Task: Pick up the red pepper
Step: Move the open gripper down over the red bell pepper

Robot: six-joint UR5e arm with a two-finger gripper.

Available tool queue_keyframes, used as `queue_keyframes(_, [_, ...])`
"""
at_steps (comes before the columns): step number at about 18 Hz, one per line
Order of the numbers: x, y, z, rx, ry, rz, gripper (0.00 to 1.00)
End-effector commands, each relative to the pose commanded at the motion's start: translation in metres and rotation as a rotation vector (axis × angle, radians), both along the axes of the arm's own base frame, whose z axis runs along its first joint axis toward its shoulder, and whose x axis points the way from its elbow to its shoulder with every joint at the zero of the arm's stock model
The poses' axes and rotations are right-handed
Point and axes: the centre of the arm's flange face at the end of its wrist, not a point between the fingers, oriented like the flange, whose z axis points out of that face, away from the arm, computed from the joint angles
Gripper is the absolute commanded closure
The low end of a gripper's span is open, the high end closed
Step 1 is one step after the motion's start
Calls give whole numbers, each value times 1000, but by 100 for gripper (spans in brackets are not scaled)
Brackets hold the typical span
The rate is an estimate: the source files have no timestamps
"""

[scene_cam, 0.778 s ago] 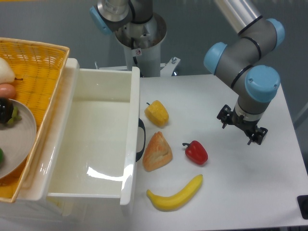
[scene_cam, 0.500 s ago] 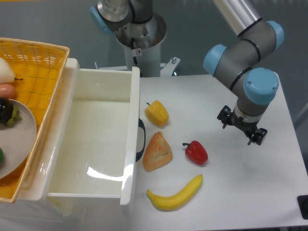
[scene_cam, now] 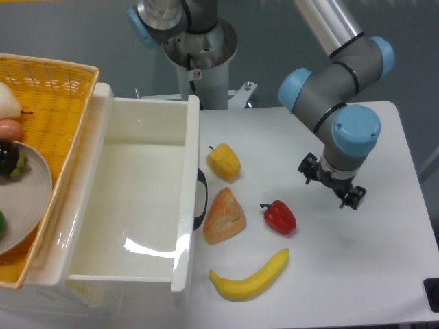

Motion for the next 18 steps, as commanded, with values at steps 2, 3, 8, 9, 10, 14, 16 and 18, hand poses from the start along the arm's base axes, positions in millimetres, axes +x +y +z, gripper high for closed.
queue_keyframes(2, [1,1,0,18,-3,118,0])
queue_keyframes(3, [2,2,0,31,-8,195,0])
queue_keyframes(8, [2,11,0,77,-29,561,0])
queue_keyframes(9, [3,13,-2,78,-35,595,0])
queue_keyframes(10, [4,14,-2,83,-42,633,0])
queue_keyframes(14, [9,22,-8,72,-47,799,0])
queue_keyframes(16, [17,33,-13,61,-50,853,0])
queue_keyframes(18, [19,37,-19,48,-54,948,0])
